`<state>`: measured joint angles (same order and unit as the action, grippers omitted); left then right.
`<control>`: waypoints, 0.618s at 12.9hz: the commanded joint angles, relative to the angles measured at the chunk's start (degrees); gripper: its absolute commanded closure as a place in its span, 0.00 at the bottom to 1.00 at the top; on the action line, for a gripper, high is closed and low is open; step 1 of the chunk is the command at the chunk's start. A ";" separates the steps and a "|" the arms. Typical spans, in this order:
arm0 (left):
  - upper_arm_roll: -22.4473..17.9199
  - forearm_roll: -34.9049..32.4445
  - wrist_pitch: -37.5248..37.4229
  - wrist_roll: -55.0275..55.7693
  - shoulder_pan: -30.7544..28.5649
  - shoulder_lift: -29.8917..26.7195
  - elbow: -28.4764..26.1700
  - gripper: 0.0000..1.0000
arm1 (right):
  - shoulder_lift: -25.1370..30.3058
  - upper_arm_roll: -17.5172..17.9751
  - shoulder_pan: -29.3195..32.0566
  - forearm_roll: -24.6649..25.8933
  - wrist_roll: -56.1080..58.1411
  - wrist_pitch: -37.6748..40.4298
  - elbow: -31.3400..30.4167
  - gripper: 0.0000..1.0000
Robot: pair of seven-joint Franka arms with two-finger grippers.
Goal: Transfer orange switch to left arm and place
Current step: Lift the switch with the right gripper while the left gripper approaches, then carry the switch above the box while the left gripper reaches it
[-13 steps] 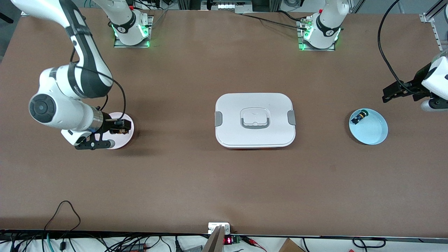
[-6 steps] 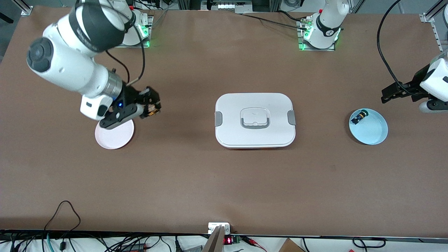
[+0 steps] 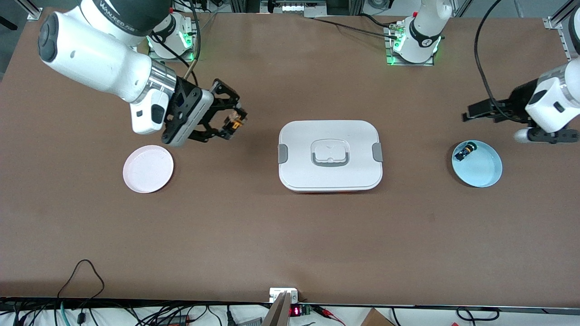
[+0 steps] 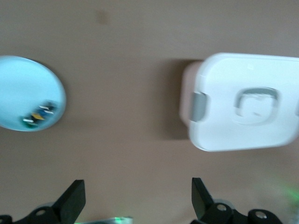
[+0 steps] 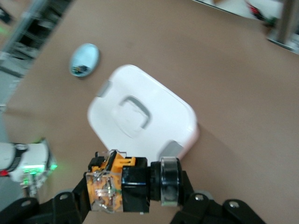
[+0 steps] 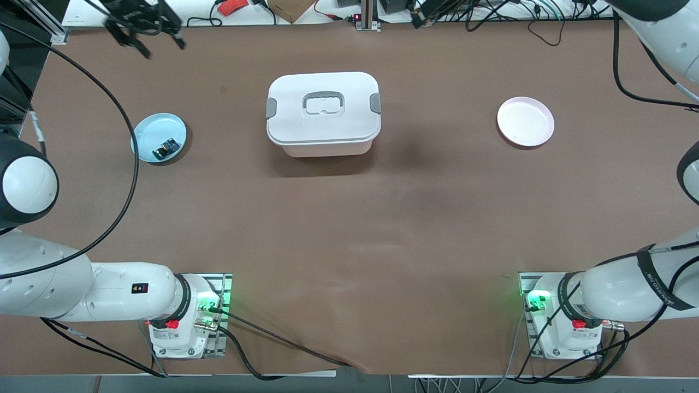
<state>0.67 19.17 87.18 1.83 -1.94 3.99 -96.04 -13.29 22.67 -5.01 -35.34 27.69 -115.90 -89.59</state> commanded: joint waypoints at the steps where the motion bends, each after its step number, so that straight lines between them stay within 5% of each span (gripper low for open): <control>1: -0.23 15.31 -0.70 -0.17 0.18 0.67 -4.05 0.00 | -1.29 -0.08 0.09 -9.80 13.39 -0.11 1.17 0.76; 4: 0.38 40.33 0.79 2.38 0.53 2.33 -11.33 0.00 | -2.87 -0.08 -0.52 -22.36 27.55 -0.11 1.17 0.77; 8: 6.00 56.56 7.80 3.69 2.99 2.51 -13.99 0.00 | -5.24 -0.08 -5.44 -37.30 45.58 -7.13 0.91 0.77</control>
<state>4.30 70.52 91.50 3.51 0.41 7.46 -108.88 -17.01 22.64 -8.11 -66.93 67.11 -119.91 -89.57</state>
